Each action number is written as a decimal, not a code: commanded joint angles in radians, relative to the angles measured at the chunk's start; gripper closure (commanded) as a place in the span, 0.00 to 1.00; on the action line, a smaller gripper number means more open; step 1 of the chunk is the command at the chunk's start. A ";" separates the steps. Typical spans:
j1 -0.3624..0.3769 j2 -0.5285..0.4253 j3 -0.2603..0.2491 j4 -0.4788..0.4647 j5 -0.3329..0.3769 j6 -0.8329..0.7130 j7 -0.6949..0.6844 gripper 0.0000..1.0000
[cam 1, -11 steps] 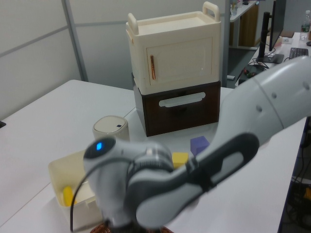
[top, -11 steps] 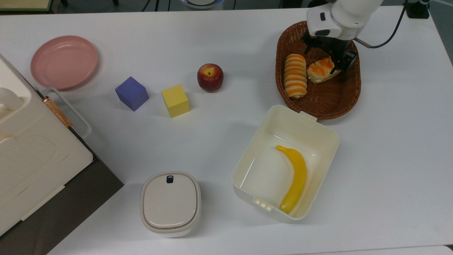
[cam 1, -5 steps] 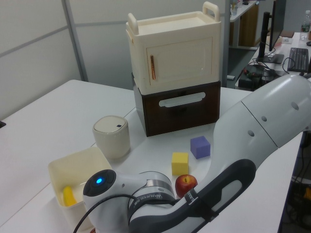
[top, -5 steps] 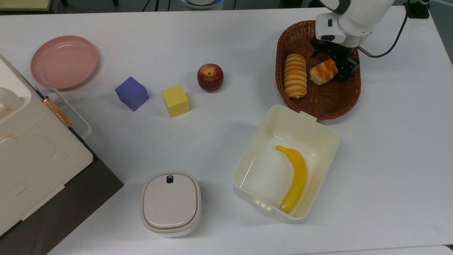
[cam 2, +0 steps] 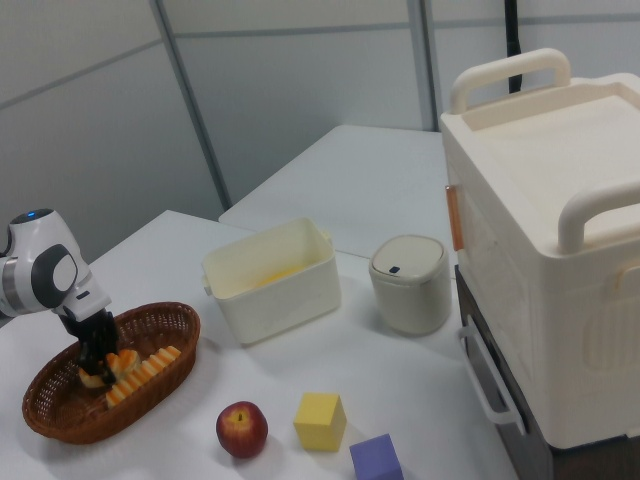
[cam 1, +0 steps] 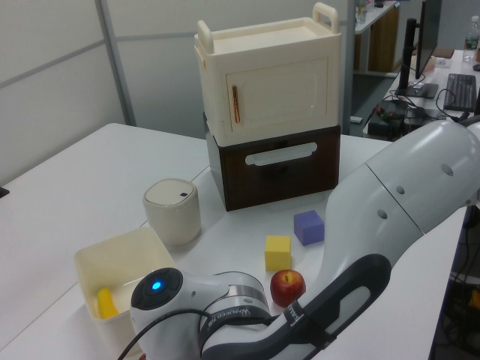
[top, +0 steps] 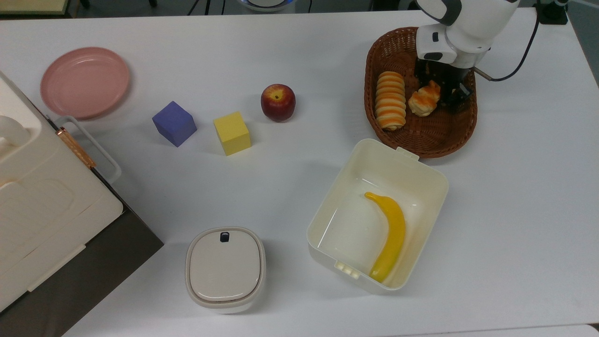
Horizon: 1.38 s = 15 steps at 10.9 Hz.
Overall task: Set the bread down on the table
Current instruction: 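Lower the gripper and close it on the glazed pastry, then lift the pastry out of the basket and carry it beside the yellow cube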
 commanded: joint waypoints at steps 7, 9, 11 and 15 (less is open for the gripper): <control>-0.190 -0.214 -0.004 -0.025 -0.039 -0.121 -0.496 0.54; -0.303 -0.242 -0.004 -0.020 -0.027 -0.124 -0.723 0.52; -0.409 -0.244 -0.004 -0.020 -0.025 -0.173 -0.974 0.47; -0.563 -0.241 -0.005 -0.020 -0.023 -0.207 -1.258 0.00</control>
